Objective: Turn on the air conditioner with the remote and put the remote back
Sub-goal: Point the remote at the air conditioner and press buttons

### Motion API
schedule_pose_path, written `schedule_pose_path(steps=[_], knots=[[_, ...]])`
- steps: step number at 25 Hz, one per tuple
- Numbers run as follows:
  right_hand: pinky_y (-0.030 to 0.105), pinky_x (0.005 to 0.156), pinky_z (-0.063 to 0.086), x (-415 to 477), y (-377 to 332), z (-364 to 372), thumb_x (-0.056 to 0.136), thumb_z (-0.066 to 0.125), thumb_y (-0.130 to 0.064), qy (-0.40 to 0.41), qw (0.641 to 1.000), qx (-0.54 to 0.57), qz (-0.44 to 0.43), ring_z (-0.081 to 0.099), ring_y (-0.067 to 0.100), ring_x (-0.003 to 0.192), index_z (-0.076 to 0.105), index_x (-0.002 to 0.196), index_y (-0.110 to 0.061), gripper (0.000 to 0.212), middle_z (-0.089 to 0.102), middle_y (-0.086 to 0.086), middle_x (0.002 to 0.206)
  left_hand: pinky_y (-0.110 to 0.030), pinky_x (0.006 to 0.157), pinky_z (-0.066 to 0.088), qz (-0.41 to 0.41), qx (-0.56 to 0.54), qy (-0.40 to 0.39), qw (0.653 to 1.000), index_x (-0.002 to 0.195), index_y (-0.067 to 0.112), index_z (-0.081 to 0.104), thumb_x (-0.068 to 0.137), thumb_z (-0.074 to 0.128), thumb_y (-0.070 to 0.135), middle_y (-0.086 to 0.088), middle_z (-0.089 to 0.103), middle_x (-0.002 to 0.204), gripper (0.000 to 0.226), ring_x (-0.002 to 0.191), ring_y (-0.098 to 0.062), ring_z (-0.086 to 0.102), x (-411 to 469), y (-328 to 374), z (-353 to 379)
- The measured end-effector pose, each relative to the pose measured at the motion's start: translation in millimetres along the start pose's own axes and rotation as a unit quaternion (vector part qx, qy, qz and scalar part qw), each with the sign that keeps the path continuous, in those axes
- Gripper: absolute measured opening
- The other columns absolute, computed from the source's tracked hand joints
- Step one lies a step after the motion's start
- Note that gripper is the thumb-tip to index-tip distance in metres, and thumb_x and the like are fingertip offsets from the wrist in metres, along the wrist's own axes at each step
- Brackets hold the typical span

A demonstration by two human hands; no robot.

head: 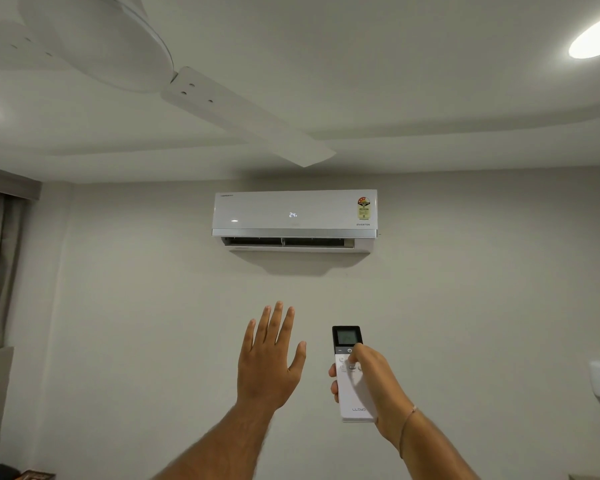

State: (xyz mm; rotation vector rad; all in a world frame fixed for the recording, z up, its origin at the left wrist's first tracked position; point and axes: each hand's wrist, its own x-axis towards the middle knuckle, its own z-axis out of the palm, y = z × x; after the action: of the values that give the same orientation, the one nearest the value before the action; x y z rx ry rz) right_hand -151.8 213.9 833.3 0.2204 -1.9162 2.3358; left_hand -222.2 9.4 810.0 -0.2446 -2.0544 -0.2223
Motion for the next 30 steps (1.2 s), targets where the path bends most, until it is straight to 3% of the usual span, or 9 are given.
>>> schedule_pose_path(steps=[4, 9, 15, 30], knots=[[0.034, 0.053, 0.061, 0.7, 1.8, 0.8, 0.097, 0.05, -0.013, -0.001, 1.0, 0.007, -0.001, 0.069, 0.032, 0.053, 0.059, 0.129, 0.003, 0.037, 0.077, 0.02, 0.078, -0.051, 0.133, 0.013, 0.003, -0.005, 0.002, 1.0, 0.168, 0.029, 0.015, 0.104, 0.024, 0.057, 0.0, 0.012, 0.177, 0.07, 0.164, -0.021, 0.007, 3.5, 2.6, -1.2], [0.035, 0.055, 0.061, 2.0, 1.2, 4.6, 0.099, 0.05, -0.016, 0.0, 1.0, 0.006, -0.001, 0.07, 0.032, 0.054, 0.06, 0.127, -0.001, 0.033, 0.078, 0.019, 0.078, -0.046, 0.134, 0.005, 0.007, -0.001, 0.002, 1.0, 0.169, 0.031, 0.008, 0.106, 0.03, 0.053, 0.004, 0.003, 0.178, 0.071, 0.164, -0.016, -0.005, 11.2, 5.2, -3.4], [0.036, 0.054, 0.06, -0.9, -1.3, 4.3, 0.1, 0.05, -0.012, -0.004, 1.0, 0.007, -0.012, 0.069, 0.031, 0.053, 0.056, 0.13, 0.003, 0.035, 0.076, 0.02, 0.076, -0.049, 0.134, 0.009, 0.01, -0.004, 0.001, 1.0, 0.169, 0.03, 0.011, 0.105, 0.025, 0.055, 0.003, 0.005, 0.177, 0.07, 0.164, -0.018, 0.0, 7.1, 5.5, -6.7], [0.034, 0.052, 0.06, -4.9, -5.2, 4.1, 0.098, 0.05, -0.013, -0.003, 1.0, 0.011, -0.007, 0.07, 0.031, 0.053, 0.059, 0.132, 0.004, 0.039, 0.077, 0.019, 0.078, -0.046, 0.134, 0.001, 0.005, 0.002, -0.002, 1.0, 0.168, 0.03, 0.006, 0.105, 0.022, 0.054, 0.003, 0.0, 0.178, 0.07, 0.164, -0.017, -0.005, 3.0, 3.8, -14.3]])
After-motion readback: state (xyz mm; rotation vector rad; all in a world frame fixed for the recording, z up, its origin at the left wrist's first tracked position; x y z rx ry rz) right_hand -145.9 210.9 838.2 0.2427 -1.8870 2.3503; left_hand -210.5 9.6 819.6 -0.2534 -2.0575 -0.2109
